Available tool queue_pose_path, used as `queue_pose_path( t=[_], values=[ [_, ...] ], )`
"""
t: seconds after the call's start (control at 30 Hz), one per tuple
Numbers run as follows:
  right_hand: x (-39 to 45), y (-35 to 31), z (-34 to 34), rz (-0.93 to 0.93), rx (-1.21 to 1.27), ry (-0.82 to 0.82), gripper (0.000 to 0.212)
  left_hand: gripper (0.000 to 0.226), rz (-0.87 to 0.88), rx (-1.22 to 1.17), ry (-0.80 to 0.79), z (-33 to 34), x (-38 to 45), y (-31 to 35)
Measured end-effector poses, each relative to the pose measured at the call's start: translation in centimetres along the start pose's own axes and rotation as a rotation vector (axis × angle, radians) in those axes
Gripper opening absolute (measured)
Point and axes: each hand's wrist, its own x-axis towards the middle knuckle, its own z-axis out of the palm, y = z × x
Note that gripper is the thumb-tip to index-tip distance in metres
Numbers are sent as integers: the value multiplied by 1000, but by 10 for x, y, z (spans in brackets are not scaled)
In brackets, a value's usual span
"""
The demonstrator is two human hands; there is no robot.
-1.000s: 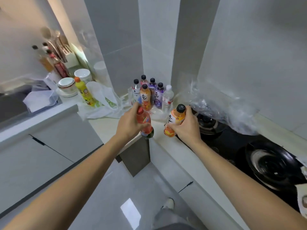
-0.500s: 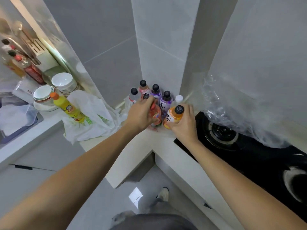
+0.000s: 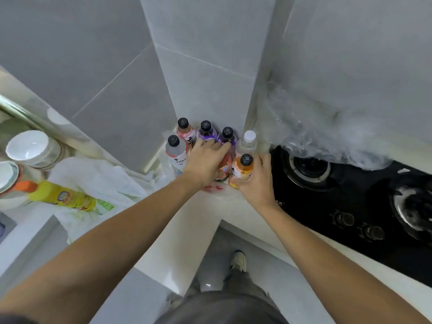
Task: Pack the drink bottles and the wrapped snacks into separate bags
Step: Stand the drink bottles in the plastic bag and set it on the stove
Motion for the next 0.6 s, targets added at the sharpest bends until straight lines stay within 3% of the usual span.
queue_pose_path(
  t=[0.23, 0.6],
  values=[
    [-7, -8, 14, 59, -39, 49, 86, 75, 104, 45, 60, 6, 0, -12],
    [-15, -17, 14, 190, 51, 27, 60, 62, 131, -25, 35, 8, 1, -23]
  ],
)
